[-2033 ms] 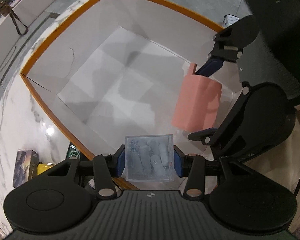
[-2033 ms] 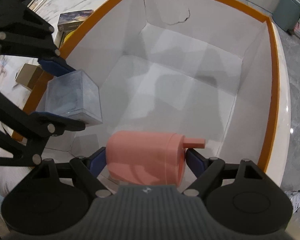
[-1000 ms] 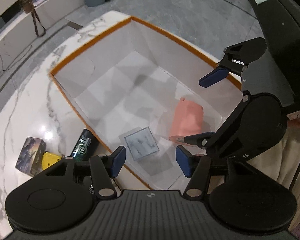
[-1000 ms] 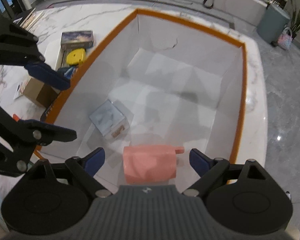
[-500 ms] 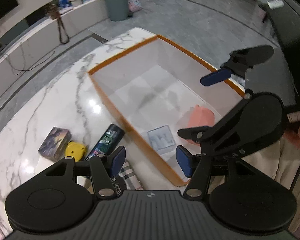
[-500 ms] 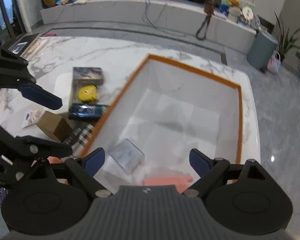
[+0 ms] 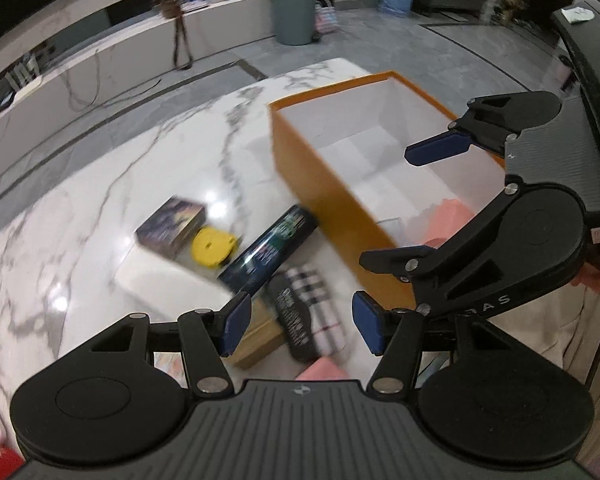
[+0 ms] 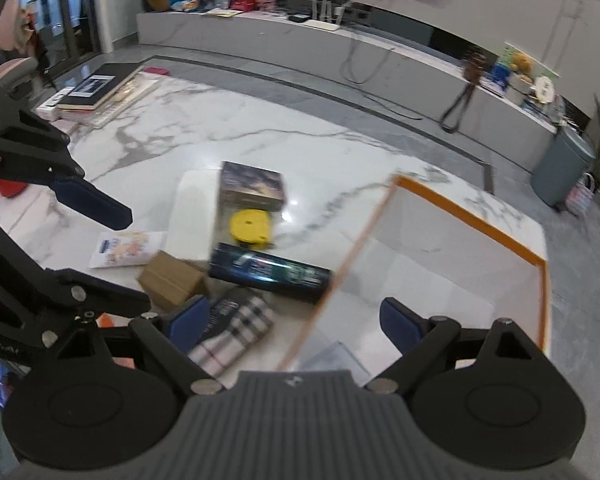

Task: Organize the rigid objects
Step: 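Move both tools back over the table items, then grasp the pink bottle with the left tool while the right tool grasps the cardboard box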

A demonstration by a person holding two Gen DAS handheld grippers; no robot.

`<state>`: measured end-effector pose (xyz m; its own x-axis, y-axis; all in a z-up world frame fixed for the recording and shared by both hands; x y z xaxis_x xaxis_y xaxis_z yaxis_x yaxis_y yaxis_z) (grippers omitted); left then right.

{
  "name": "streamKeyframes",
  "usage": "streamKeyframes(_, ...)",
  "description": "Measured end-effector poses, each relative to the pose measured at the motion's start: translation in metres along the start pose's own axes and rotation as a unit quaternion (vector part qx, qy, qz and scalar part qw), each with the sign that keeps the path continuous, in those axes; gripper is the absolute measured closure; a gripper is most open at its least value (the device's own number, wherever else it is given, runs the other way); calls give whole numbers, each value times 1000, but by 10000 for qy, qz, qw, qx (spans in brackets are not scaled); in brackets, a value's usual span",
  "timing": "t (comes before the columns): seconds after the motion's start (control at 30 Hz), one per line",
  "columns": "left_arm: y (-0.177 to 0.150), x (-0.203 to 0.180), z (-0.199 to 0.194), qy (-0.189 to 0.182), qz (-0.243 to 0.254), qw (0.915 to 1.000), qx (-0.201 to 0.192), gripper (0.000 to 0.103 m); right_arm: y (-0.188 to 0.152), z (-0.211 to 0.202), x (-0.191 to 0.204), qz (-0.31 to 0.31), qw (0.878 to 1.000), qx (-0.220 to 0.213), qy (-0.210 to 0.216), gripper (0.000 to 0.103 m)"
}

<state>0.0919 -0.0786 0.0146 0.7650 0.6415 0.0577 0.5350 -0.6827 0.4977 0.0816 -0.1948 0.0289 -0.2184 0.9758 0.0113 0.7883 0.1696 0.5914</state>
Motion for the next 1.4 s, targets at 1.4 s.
streamKeyframes(1.4, -95, -19, 82, -605, 915, 9925, 537, 27, -14, 98, 93, -1489, 9814, 1206, 141, 38)
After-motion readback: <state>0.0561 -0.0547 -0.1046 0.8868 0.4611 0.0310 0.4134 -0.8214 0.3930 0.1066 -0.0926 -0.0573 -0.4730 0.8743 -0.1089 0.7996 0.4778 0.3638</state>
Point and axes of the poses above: each gripper's, at about its wrist camera, not at the fingertips, and z roughly the way its jaws point, x to its left, y to its top, the point moved 4 cm from there along z, roughly the way its jaws point, and after that the axes turned 6 degrees about z, right-handed, at the moved point
